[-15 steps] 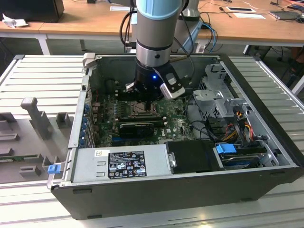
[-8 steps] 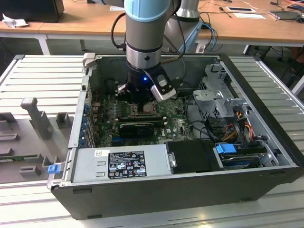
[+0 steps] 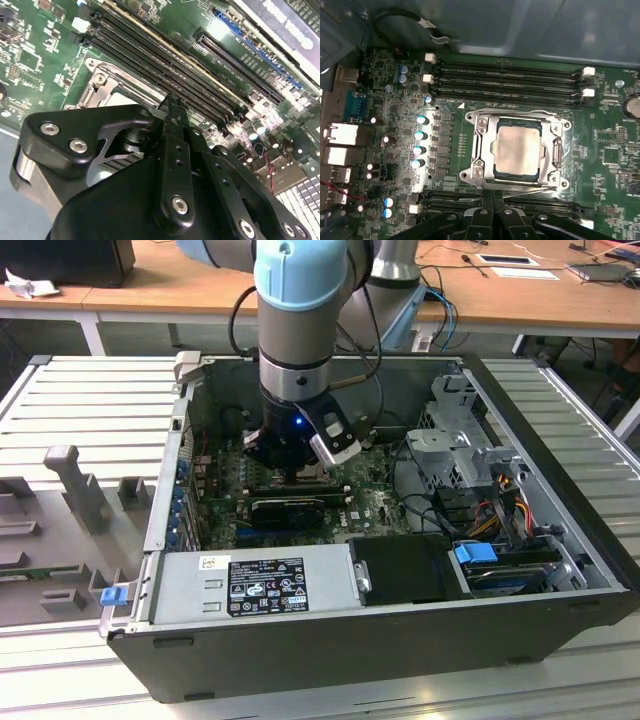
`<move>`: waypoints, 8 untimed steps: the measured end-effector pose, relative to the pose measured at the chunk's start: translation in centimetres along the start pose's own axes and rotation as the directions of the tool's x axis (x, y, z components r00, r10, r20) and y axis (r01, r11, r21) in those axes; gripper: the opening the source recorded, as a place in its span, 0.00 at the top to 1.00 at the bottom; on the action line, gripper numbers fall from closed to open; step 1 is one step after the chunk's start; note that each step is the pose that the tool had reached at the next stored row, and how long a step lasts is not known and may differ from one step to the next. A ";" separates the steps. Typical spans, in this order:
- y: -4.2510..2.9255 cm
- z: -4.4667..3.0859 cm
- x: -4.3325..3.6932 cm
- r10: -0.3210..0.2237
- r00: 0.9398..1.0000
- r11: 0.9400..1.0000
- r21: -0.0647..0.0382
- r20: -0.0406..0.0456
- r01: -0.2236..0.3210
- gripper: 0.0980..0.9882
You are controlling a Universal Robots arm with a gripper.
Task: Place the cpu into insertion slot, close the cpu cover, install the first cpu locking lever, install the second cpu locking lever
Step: 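Install the second cpu locking lever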
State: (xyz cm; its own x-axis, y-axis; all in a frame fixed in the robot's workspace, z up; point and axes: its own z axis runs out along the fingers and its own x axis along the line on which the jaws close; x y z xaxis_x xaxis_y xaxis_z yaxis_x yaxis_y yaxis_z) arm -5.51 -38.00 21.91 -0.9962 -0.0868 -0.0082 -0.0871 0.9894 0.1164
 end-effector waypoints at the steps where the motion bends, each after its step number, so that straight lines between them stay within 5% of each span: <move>1: -0.02 0.23 0.20 -0.004 1.000 1.000 -0.001 0.000 0.004 0.99; 6: -0.06 0.93 1.22 -0.020 1.000 1.000 -0.013 -0.001 0.020 0.99; 7: -0.19 0.97 1.40 -0.021 1.000 0.999 -0.026 0.000 0.021 0.99; 8: -0.53 0.99 1.63 -0.021 1.000 0.998 -0.059 0.004 0.022 0.99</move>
State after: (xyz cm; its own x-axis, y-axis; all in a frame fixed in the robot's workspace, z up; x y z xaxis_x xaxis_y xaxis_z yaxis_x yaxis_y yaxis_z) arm -7.09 -38.55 20.85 -0.9941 -0.1075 -0.0143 -0.1083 0.9787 0.1744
